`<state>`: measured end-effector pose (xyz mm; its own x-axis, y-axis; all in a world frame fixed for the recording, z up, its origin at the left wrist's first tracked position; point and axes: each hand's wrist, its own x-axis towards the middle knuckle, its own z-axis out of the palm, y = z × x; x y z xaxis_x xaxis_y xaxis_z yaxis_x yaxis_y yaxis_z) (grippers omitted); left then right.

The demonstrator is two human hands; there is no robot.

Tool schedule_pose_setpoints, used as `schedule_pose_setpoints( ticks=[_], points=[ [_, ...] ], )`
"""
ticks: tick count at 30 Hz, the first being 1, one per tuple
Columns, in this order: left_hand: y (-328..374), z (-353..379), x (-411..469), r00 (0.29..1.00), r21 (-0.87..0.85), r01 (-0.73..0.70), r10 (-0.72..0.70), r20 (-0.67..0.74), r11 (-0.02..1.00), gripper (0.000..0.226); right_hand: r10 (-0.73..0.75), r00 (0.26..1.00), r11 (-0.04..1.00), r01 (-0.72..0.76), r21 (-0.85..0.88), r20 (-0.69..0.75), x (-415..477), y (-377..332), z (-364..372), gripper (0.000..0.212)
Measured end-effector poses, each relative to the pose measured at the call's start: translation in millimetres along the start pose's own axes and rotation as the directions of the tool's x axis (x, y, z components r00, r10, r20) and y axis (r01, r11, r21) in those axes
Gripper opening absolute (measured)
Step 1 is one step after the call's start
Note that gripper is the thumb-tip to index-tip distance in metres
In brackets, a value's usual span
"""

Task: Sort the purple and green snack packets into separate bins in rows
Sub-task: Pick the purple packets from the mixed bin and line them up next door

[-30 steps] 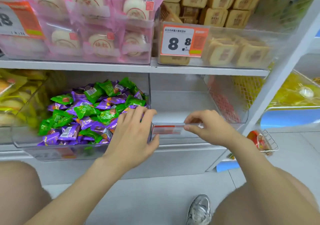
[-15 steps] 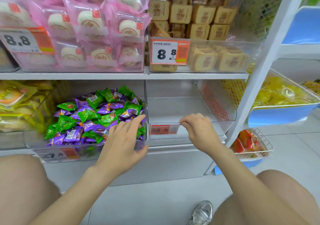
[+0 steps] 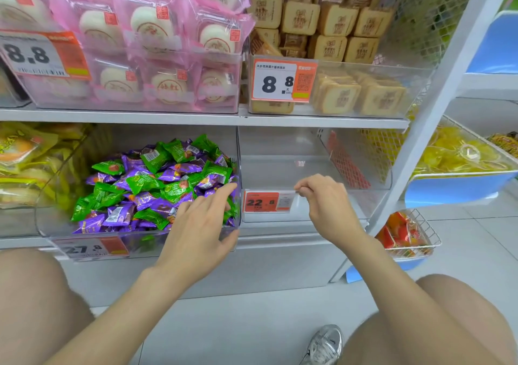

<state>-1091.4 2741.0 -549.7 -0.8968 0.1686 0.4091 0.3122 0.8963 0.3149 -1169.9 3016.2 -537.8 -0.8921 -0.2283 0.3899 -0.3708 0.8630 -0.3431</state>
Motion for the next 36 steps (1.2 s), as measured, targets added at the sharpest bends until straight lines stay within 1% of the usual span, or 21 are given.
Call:
schedule_pose_setpoints(
  ticks=[2,5,7,9,12,14,15,17,19,21,23,25,28,31,34,36],
  points=[
    [0.3,-1.6,0.9,1.000,0.008,-0.002,0.002,0.000,1.000,0.087,-0.021,0.997,0.999,0.024,-0.042,0.078,-10.4,-0.3,-3.5,0.027],
    [0.6,-3.9,2.3,1.000,0.029,-0.001,0.001,0.009,1.000,0.088,-0.049,0.973,0.982,0.088,-0.167,0.226,-24.3,2.1,-6.2,0.034],
    [0.2,-4.9,1.2,1.000,0.037,0.004,-0.005,0.010,0.999,0.082,-0.049,0.954,0.981,0.103,-0.167,0.297,-27.9,3.3,-13.1,0.030],
    [-1.2,-6.2,-1.2,1.000,0.055,0.009,-0.010,0.008,0.998,0.072,-0.056,0.958,0.996,0.074,-0.054,0.281,-29.1,-1.9,-20.9,0.028],
    [-8.0,-11.0,-5.1,1.000,0.146,0.023,-0.021,-0.016,0.989,0.062,-0.081,0.978,0.989,0.055,0.134,0.190,-25.8,-31.9,-13.6,0.036],
    [-15.0,-15.9,-9.4,0.999,0.251,0.026,-0.018,-0.037,0.968,0.056,-0.060,0.984,0.965,0.014,0.263,0.167,-20.0,-62.6,2.5,0.044],
    [-18.6,-18.6,-12.0,0.999,0.289,0.028,-0.017,-0.042,0.957,0.053,-0.046,0.983,0.950,-0.012,0.311,0.179,-16.3,-78.9,11.0,0.051],
    [-26.8,-22.8,-17.1,0.999,0.322,0.040,-0.029,-0.040,0.946,0.046,-0.047,0.982,0.920,-0.028,0.391,0.181,-7.0,-108.1,23.4,0.063],
    [-34.7,-26.3,-20.4,0.998,0.322,0.070,-0.068,-0.019,0.944,0.041,-0.042,0.992,0.894,-0.015,0.447,0.117,3.4,-126.2,33.3,0.061],
    [-38.3,-30.3,-21.5,0.991,0.315,0.124,-0.130,-0.002,0.941,0.038,0.026,0.996,0.914,-0.058,0.401,0.085,13.3,-132.2,40.8,0.054],
    [-36.8,-34.0,-22.4,0.980,0.285,0.191,-0.199,0.000,0.939,0.037,0.090,0.988,0.943,-0.126,0.308,0.127,18.9,-133.2,45.0,0.047],
    [-33.9,-36.3,-22.8,0.973,0.265,0.217,-0.229,0.014,0.940,0.035,0.082,0.985,0.963,-0.119,0.243,0.154,19.4,-132.6,45.7,0.038],
    [-34.9,-42.0,-21.4,0.963,0.233,0.244,-0.264,0.059,0.941,0.037,0.025,0.992,0.978,-0.049,0.201,0.122,17.6,-131.0,47.7,0.026],
    [-35.0,-45.8,-17.8,0.951,0.220,0.262,-0.290,0.104,0.940,0.041,0.026,0.996,0.985,-0.040,0.166,0.091,14.2,-130.9,51.1,0.030],
    [-33.8,-49.2,-15.0,0.945,0.219,0.264,-0.297,0.134,0.939,0.041,0.043,0.990,0.990,-0.061,0.128,0.137,14.7,-130.4,50.8,0.029],
    [-33.2,-54.4,-12.2,0.941,0.193,0.292,-0.317,0.116,0.937,0.042,0.036,0.993,0.993,-0.048,0.108,0.111,15.7,-130.2,48.2,0.029]
  ],
)
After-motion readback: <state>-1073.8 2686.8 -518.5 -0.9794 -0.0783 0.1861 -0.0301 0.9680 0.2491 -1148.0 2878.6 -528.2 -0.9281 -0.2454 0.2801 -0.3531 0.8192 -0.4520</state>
